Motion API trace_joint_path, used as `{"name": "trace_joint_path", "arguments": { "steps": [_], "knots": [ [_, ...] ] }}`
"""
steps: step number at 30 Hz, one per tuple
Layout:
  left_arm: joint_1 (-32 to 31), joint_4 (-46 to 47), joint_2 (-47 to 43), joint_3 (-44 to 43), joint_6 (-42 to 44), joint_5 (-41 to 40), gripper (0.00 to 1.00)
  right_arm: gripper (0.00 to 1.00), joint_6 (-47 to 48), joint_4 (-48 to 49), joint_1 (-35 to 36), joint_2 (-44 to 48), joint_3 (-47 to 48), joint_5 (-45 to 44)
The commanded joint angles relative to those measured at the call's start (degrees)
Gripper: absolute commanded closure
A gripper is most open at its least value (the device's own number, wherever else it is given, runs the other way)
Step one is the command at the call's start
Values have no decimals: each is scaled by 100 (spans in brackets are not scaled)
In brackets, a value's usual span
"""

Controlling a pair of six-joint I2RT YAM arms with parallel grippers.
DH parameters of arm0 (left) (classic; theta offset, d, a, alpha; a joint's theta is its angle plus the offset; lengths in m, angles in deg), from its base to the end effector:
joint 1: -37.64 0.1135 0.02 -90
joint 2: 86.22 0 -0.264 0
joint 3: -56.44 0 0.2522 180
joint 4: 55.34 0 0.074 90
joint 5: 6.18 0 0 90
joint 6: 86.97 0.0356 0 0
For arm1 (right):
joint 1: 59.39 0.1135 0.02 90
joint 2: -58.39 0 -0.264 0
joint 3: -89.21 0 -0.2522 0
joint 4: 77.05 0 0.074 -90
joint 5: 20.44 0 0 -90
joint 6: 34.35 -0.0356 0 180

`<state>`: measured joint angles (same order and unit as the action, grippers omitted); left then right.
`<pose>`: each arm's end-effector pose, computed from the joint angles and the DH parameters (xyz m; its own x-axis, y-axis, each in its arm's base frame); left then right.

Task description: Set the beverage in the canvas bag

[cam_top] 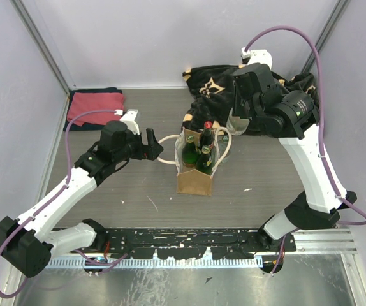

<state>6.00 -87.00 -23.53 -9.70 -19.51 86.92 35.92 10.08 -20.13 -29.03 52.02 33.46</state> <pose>0.2094 -0.1313 0.3115 -0.5880 -0.0873 -0.8041 0.3670 0.8571 -0.3614 0.1936 0.1312 0.5223 -0.4939 -0.0514 -0.8680 0.0185 0.9974 -0.0696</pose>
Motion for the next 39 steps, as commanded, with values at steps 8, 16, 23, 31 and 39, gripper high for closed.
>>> {"name": "trace_joint_path", "arguments": {
  "steps": [8,16,23,31,39],
  "knots": [
    [12,-19,-142,-36,49,24,6,99,109,1334,233,107,451,978],
    [9,-8,-124,-20,57,20,6,99,-125,1650,983,160,-200,742],
    [15,-12,-165,12,63,19,6,99,-252,2062,1381,73,-831,601],
    [12,-19,-214,93,87,-1,6,99,-406,2692,1449,134,-1827,760],
    [17,13,-214,126,101,-10,6,99,-518,3141,1461,162,-2598,813]
  ]
}}
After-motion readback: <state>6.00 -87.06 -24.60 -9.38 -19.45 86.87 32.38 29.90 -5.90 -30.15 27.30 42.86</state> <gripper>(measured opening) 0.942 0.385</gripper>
